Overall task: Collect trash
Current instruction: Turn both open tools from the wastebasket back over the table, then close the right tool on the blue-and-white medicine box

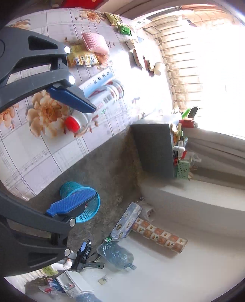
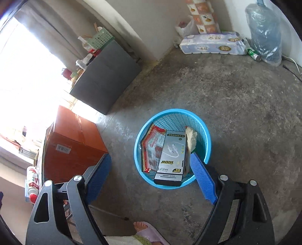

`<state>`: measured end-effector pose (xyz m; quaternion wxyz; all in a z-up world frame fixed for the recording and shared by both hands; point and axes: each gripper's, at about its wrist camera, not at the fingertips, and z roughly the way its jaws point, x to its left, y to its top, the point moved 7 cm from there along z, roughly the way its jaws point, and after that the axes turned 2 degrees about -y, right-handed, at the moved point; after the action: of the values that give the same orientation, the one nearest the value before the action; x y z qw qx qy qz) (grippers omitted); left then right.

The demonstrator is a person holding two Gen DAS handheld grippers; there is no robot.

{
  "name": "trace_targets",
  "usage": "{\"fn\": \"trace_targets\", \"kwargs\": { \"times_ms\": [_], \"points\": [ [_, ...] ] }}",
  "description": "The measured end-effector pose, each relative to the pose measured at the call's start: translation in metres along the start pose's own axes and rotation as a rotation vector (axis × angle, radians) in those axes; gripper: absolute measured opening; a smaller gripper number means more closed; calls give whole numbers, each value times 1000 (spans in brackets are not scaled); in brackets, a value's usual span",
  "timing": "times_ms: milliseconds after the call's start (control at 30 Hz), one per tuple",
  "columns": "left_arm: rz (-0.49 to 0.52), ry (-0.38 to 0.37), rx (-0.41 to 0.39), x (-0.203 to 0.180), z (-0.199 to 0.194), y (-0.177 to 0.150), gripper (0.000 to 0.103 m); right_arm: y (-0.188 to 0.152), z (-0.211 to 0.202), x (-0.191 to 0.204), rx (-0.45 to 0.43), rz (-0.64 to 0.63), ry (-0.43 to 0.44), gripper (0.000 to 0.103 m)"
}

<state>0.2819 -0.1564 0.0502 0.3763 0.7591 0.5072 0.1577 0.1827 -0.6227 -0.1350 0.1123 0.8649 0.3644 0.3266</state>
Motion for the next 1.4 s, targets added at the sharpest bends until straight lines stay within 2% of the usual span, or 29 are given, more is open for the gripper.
{"fn": "trace_targets", "kwargs": {
  "times_ms": [167, 267, 433, 633, 700, 867, 1000, 1100, 1167, 1233, 1400],
  "points": [
    [-125, 152, -91, 99, -64, -34, 83, -15, -58, 121, -23, -216, 150, 83],
    [-202, 205, -96, 146, -83, -66, 83, -32, -78, 199, -21, -327, 255, 83],
    [-333, 213, -92, 196, -93, -114, 83, -86, -82, 324, 30, -533, 371, 83],
    [-383, 202, -85, 225, -84, -145, 83, -150, -50, 436, 93, -749, 371, 83],
    [-396, 193, -86, 233, -82, -151, 83, -161, -36, 459, 112, -784, 367, 83],
    [-435, 150, -82, 247, -78, -163, 83, -178, 12, 497, 158, -860, 269, 69],
    [-457, 127, -95, 253, -79, -168, 83, -187, 46, 515, 169, -950, 145, 59],
    [-485, 108, -102, 257, -80, -172, 83, -197, 59, 520, 177, -1013, 81, 56],
    [-494, 102, -102, 258, -79, -174, 83, -202, 65, 520, 186, -1038, 49, 49],
    [-498, 99, -100, 258, -80, -178, 83, -208, 68, 520, 223, -1022, 62, 33],
    [-514, 88, -78, 252, -80, -191, 83, -220, 56, 509, 309, -919, 150, 31]
  ]
}}
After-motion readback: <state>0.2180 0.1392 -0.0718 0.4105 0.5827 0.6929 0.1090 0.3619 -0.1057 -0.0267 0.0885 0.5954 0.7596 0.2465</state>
